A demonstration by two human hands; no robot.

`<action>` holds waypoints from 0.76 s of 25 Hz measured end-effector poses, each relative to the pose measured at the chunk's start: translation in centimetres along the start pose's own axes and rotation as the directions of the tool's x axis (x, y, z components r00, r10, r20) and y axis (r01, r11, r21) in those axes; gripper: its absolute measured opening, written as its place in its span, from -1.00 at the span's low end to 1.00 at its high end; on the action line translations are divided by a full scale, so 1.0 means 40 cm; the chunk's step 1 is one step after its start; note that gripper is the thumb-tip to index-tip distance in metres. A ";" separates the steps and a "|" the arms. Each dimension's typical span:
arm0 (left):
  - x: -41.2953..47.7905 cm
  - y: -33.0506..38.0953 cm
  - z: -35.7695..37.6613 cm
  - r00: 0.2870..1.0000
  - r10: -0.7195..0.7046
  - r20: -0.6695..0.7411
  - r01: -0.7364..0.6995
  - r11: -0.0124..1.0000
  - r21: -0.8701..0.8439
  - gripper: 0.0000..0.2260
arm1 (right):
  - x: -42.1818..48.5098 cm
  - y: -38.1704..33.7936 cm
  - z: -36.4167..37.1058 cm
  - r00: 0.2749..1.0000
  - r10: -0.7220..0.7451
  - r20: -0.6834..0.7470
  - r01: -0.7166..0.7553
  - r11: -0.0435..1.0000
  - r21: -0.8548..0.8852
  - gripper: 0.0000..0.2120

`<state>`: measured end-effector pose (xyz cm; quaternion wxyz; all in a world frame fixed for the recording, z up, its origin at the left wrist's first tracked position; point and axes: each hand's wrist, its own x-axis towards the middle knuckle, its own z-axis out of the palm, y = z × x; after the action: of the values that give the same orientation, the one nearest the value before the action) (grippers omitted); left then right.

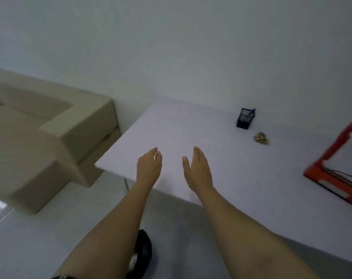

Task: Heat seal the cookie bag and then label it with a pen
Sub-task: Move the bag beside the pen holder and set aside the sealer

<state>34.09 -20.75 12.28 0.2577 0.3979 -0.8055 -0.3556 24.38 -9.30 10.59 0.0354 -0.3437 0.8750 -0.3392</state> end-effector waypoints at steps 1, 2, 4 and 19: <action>0.001 0.058 0.047 0.997 0.053 0.050 -0.053 0.999 -0.006 -0.64 | 0.003 0.058 -0.067 0.998 0.046 -0.046 -0.047 0.999 -0.002 -0.41; -0.001 0.116 0.096 0.989 0.103 0.103 -0.102 0.995 -0.013 -0.64 | 0.004 0.120 -0.133 0.992 0.092 -0.085 -0.092 0.996 -0.002 -0.41; -0.013 0.227 0.197 0.962 0.181 0.205 -0.178 0.984 -0.034 -0.62 | -0.009 0.250 -0.255 0.970 0.175 -0.168 -0.180 0.983 -0.017 -0.41; -0.098 0.734 0.897 0.788 0.335 0.516 -0.324 0.939 -0.116 -0.62 | -0.126 1.044 -0.829 0.713 0.573 -0.404 -0.629 0.777 -0.007 -0.42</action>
<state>-2.24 8.34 12.55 0.0884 0.1354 -0.8980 -0.4091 -5.69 35.02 9.37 -0.0508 0.0311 0.9505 -0.3050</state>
